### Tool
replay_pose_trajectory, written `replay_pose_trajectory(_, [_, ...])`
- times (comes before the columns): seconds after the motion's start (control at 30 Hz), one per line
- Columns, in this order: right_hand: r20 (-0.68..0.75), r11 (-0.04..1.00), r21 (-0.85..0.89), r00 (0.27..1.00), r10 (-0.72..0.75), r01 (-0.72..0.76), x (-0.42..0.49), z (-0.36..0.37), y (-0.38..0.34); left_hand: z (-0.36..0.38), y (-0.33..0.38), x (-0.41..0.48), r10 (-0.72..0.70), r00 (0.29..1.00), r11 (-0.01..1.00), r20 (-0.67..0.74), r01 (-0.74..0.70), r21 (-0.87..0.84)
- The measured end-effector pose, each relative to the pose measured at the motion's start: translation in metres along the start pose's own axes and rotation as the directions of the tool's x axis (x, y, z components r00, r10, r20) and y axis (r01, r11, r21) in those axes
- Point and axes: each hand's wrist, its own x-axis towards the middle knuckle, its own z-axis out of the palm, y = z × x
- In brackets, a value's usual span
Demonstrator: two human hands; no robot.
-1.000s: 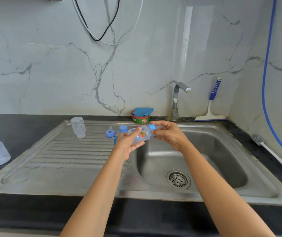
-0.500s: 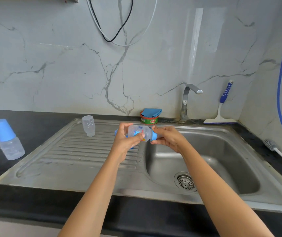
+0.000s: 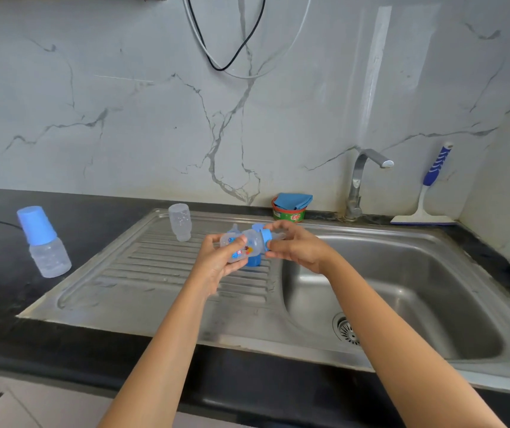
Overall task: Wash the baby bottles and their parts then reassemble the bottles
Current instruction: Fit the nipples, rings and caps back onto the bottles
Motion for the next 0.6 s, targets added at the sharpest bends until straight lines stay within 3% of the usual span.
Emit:
replay_pose_trajectory(0.1, [-0.085, 0.994, -0.098, 0.994, -0.063, 0.054, 0.002, 0.007, 0.003, -0.003, 0.004, 0.0, 0.012, 0.999, 1.0, -0.03, -0.012, 0.013])
replay_pose_trajectory(0.2, [-0.1, 0.998, -0.021, 0.993, -0.057, 0.055, 0.005, 0.012, 0.004, -0.007, 0.006, -0.003, 0.048, 0.999, 0.999, -0.009, -0.047, 0.023])
replay_pose_trajectory(0.47, [-0.133, 0.988, -0.115, 0.987, 0.088, -0.104, 0.013, 0.026, -0.005, -0.016, 0.009, -0.007, 0.171, 0.985, 0.983, 0.036, -0.173, 0.054])
replay_pose_trajectory(0.6, [-0.162, 0.932, -0.297, 0.973, 0.164, -0.207, 0.018, 0.032, -0.01, -0.021, 0.007, -0.009, 0.168, 0.985, 0.982, 0.042, -0.171, 0.082])
